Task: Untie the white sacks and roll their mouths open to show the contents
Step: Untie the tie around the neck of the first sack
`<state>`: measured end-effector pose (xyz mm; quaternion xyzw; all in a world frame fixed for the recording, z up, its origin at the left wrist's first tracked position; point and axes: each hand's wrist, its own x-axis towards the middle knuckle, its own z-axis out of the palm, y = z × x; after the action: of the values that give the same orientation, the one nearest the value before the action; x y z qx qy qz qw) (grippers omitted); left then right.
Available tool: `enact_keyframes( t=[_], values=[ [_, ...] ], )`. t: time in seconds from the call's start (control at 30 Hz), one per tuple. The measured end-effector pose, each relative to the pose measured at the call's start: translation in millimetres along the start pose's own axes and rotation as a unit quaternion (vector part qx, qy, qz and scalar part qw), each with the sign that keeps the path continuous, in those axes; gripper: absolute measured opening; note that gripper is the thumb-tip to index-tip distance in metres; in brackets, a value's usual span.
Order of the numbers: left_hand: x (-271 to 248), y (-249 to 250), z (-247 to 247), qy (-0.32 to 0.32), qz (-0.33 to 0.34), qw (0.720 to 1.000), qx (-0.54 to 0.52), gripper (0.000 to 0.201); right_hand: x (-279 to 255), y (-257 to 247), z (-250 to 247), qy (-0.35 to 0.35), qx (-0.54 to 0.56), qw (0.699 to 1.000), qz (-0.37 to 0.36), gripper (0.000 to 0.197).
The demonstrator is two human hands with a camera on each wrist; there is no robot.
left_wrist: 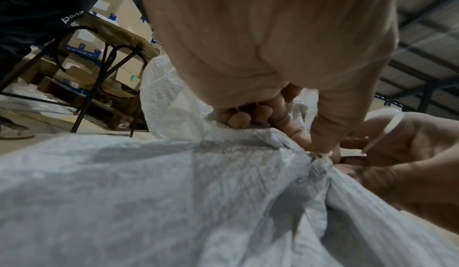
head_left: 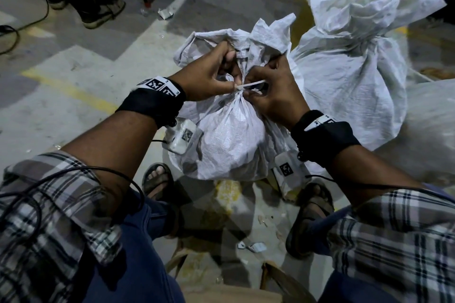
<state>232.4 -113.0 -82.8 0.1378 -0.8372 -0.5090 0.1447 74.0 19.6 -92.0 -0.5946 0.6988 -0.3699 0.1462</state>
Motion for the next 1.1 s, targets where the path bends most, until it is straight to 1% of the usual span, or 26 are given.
enact_keyframes(
  t=[0.07,0.13,0.2,0.27,0.37,0.43,0.5,0.57,0.67,0.73,0.87,1.0,1.1],
  values=[
    [1,0,0,-0.007,0.006,1.0,0.016,0.04,0,1,-1,-0.015,0.003,1.0,-0.001,0.014],
    [2,0,2,-0.014,0.01,1.0,0.022,0.037,2,2,-3,-0.025,0.014,1.0,0.011,0.011],
    [2,-1,3,-0.015,0.014,1.0,0.02,0.035,4,4,-6,-0.028,0.023,0.999,0.032,0.014],
    [2,-2,3,-0.014,0.013,1.0,0.006,0.034,4,5,-6,-0.019,0.039,0.998,0.042,0.016],
    [1,-2,0,-0.002,0.005,1.0,-0.027,0.036,1,2,-6,0.008,0.105,0.993,0.05,0.015],
    [0,-1,0,-0.005,0.0,1.0,-0.03,0.037,0,0,-7,0.007,0.127,0.991,0.051,0.017],
    [1,-2,2,-0.01,-0.006,0.999,-0.03,0.032,1,0,-9,-0.004,0.112,0.993,0.045,0.018],
    [2,-3,3,-0.014,-0.016,1.0,-0.023,0.042,1,0,-9,-0.014,0.08,0.996,0.039,0.016],
    [4,-2,3,-0.025,-0.015,0.999,-0.016,0.045,4,3,-11,-0.049,0.053,0.996,0.044,0.014],
    [4,-1,3,-0.026,-0.009,0.999,-0.019,0.043,5,5,-15,-0.069,0.077,0.993,0.049,0.012],
    [4,-1,4,-0.023,-0.008,0.998,-0.053,0.037,4,7,-16,-0.051,0.1,0.993,0.049,0.012],
    [4,-2,4,-0.016,-0.019,0.997,-0.077,0.038,3,3,-18,-0.054,0.154,0.985,0.056,0.017],
    [4,-2,4,-0.024,-0.02,0.997,-0.074,0.038,3,0,-20,-0.076,0.142,0.985,0.062,0.014]
  ],
)
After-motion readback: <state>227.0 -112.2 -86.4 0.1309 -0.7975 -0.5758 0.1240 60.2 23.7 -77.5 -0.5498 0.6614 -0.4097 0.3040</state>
